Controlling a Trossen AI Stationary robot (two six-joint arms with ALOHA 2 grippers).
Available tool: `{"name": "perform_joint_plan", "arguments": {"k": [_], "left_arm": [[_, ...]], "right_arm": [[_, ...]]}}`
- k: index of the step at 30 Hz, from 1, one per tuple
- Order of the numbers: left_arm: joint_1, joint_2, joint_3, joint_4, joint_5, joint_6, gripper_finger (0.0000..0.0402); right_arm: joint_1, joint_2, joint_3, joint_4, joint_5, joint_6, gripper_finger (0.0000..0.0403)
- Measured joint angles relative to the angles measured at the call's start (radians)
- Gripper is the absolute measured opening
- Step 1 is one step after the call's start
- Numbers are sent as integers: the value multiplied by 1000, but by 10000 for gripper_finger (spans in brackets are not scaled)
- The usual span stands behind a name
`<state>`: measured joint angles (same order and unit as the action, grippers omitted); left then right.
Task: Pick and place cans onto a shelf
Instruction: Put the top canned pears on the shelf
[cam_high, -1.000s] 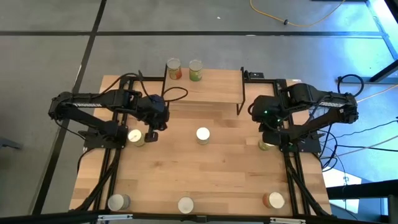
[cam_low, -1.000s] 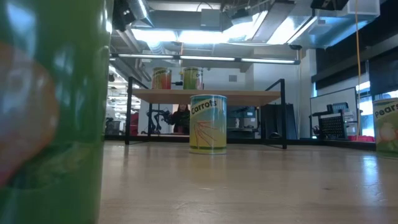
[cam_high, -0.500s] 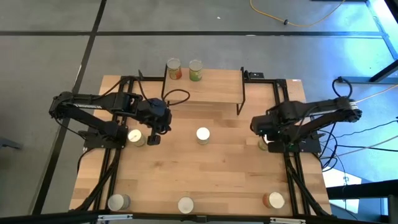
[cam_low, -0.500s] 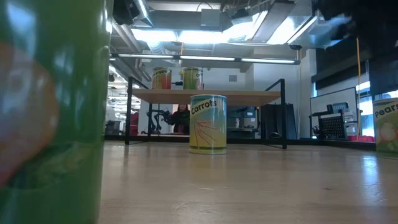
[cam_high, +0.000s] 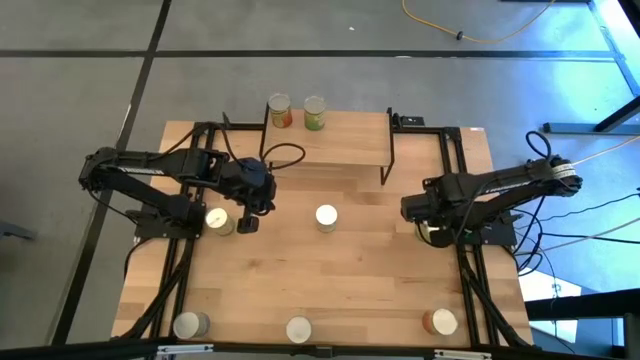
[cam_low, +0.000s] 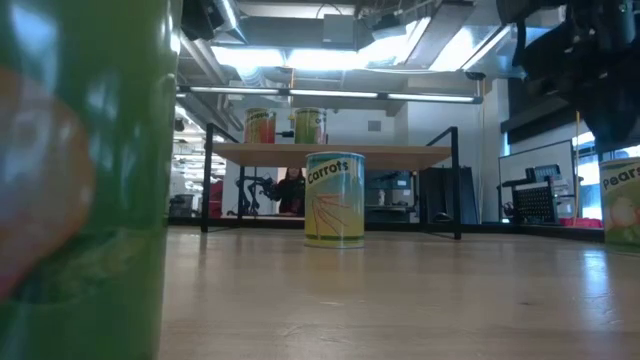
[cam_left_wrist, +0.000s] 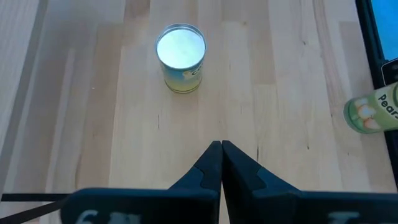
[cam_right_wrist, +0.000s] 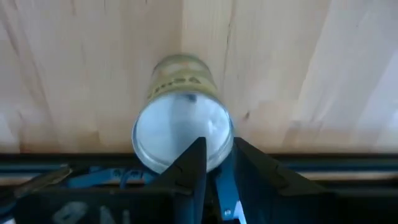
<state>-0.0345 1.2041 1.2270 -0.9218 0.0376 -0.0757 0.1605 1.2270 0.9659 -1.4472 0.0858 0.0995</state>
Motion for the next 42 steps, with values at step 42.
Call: {"name": "perform_joint_plan", "arguments": {"k": [42], "left_arm": [[0, 0, 0, 0, 0, -26, 0]], "right_arm": [[-198, 0, -114, 97, -75, -209, 81]]}}
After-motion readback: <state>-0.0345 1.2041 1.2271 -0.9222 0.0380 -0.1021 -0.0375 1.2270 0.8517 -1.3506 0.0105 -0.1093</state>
